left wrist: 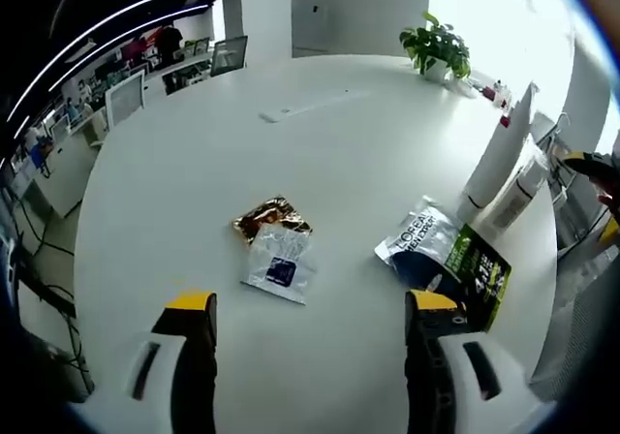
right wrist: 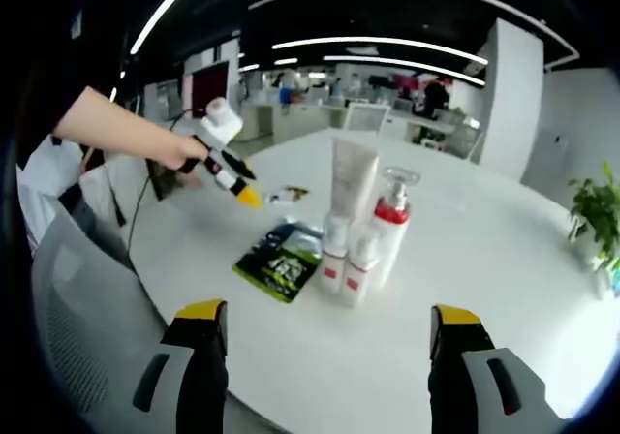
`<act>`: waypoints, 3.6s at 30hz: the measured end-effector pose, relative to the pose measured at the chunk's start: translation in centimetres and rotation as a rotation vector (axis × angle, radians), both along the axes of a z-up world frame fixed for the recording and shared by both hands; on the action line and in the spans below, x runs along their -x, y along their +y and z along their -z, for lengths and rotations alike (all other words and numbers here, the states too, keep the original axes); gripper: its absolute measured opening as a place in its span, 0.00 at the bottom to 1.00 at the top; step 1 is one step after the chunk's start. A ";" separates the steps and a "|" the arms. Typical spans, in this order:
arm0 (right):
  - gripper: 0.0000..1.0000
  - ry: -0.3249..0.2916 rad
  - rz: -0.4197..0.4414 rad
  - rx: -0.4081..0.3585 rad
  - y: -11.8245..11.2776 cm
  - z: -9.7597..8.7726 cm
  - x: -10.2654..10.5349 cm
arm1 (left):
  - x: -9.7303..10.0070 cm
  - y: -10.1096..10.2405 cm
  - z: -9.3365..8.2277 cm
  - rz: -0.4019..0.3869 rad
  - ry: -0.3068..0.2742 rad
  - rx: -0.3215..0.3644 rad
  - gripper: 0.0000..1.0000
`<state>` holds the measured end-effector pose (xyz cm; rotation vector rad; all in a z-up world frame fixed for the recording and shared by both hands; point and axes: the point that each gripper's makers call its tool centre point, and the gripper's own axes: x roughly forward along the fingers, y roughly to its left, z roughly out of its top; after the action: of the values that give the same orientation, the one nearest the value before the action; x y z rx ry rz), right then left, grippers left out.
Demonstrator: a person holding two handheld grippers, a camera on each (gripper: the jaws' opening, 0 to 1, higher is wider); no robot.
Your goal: Arrange the skincare products in the storage area until every visible bottle or jar stands upright without overlapping.
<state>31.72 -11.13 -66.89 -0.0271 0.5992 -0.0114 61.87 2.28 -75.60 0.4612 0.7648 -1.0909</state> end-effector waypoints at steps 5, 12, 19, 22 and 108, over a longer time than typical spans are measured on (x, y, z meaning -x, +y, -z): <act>0.89 0.012 0.002 -0.008 0.1 0.3 0.1 | -0.5 -0.3 0.5 -0.005 0.018 0.000 0.73; 0.89 0.025 -0.009 -0.001 0.3 0.5 0.1 | -1.1 -1.1 1.6 0.078 0.002 -0.063 0.66; 0.89 0.037 -0.007 -0.010 0.3 0.8 0.2 | -1.7 -1.9 2.2 0.148 0.006 -0.107 0.57; 0.89 0.040 -0.003 -0.011 0.2 0.9 0.2 | -1.9 -2.0 2.5 0.175 0.003 -0.139 0.57; 0.88 0.085 -0.025 -0.005 0.5 1.7 0.4 | -0.3 -2.9 1.1 0.303 -0.023 -0.225 0.06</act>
<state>31.33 -10.61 -68.58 -0.0308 0.6833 0.0159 62.21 -0.58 -76.65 0.7992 0.8182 -1.2834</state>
